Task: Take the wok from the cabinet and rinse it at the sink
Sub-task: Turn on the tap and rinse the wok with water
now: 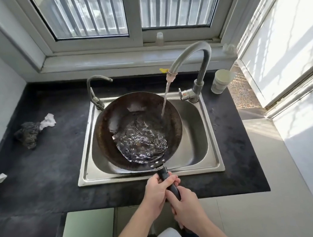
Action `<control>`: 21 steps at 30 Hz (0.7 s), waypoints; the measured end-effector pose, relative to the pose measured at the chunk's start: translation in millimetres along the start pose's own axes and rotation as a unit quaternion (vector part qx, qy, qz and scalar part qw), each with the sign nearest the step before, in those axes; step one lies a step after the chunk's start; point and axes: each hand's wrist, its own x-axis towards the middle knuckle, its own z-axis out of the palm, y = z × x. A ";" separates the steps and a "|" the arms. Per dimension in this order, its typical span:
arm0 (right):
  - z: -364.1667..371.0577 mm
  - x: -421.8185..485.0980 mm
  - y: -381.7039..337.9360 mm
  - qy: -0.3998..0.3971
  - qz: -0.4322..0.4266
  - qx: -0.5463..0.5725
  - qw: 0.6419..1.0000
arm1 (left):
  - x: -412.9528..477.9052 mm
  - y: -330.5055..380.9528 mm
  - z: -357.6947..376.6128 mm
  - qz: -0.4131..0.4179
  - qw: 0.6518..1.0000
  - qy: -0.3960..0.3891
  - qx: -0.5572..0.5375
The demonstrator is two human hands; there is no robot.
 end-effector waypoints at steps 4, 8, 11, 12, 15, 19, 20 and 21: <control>-4.4 8.5 -8.3 -0.018 0.003 0.014 1.000 | 1.6 10.7 5.0 0.011 1.000 0.009 0.028; 3.2 7.8 -12.7 -0.043 0.020 0.065 0.997 | -3.0 13.6 -4.1 0.029 0.998 0.033 0.042; 10.7 3.7 -10.3 -0.058 0.030 0.070 0.995 | -5.2 8.2 -13.3 0.023 0.997 0.049 0.047; 13.2 1.7 -8.6 -0.060 0.035 0.073 0.995 | -5.6 5.5 -15.7 0.019 0.997 0.052 0.048; 16.2 -4.7 -2.4 -0.052 0.055 0.072 0.994 | -5.2 -3.8 -19.3 0.003 0.998 0.048 0.040; 7.4 -10.4 4.5 -0.036 0.061 0.056 0.996 | -0.6 -15.8 -12.9 -0.025 0.999 0.013 0.019; 3.7 -11.0 5.8 -0.030 0.062 0.048 0.997 | 1.9 -18.2 -9.5 -0.030 0.999 0.003 0.014; -0.5 -11.2 7.2 -0.022 0.062 0.036 0.997 | 4.5 -20.4 -5.7 -0.035 0.999 -0.008 0.007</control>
